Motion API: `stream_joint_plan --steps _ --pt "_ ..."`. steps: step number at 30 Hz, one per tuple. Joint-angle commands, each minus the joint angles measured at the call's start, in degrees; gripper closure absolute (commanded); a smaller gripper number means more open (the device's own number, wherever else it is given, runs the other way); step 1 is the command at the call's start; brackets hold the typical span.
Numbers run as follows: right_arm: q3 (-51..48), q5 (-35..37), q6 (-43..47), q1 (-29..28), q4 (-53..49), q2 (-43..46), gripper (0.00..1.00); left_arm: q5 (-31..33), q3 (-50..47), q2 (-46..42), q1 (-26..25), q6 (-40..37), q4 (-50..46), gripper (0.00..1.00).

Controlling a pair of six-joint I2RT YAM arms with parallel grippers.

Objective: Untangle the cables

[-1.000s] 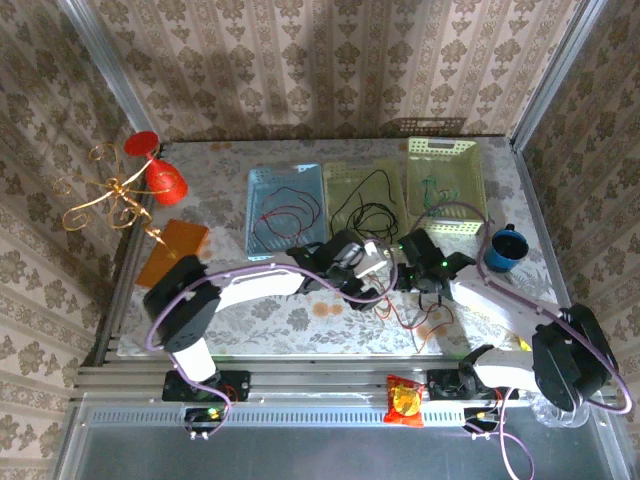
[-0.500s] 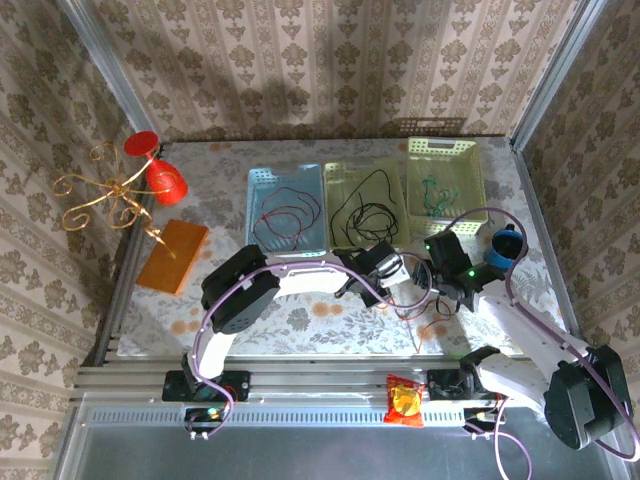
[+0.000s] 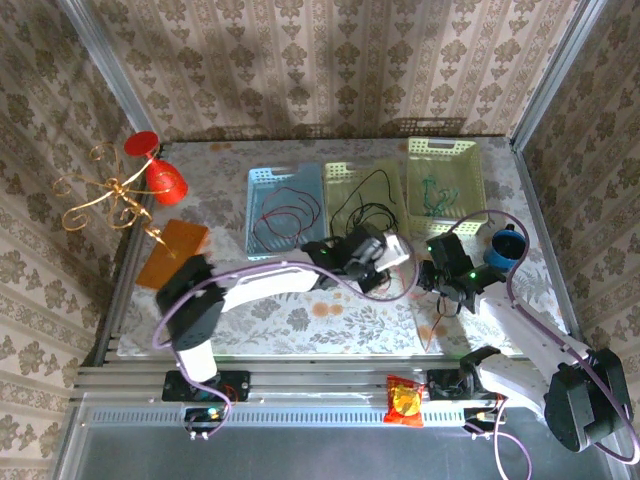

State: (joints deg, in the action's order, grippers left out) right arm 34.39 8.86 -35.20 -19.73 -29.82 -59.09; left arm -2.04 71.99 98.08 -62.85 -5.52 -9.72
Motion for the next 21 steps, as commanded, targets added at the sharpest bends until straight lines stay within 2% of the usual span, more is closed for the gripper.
stream_joint_plan --steps 1,6,9,17,21 --pt "-1.14 1.86 -1.79 0.53 0.12 0.34 0.59 -4.66 -0.9 -9.18 3.73 2.9 7.5 1.0" --pt "-1.7 1.84 -1.89 0.77 0.58 0.22 0.59 -6.53 -1.94 -18.85 12.51 10.18 11.58 1.0" --pt "-1.48 1.08 -1.63 0.82 1.15 -0.56 0.59 -5.31 -1.71 -22.53 18.57 14.5 12.09 1.0" --pt "-0.13 -1.97 -0.06 0.73 2.48 -2.56 0.59 3.69 -0.24 -23.24 30.45 14.43 8.42 1.0" --pt "0.24 -2.86 0.6 0.72 2.4 -2.6 0.59 4.19 -2.15 -22.76 35.34 17.29 9.19 1.0"
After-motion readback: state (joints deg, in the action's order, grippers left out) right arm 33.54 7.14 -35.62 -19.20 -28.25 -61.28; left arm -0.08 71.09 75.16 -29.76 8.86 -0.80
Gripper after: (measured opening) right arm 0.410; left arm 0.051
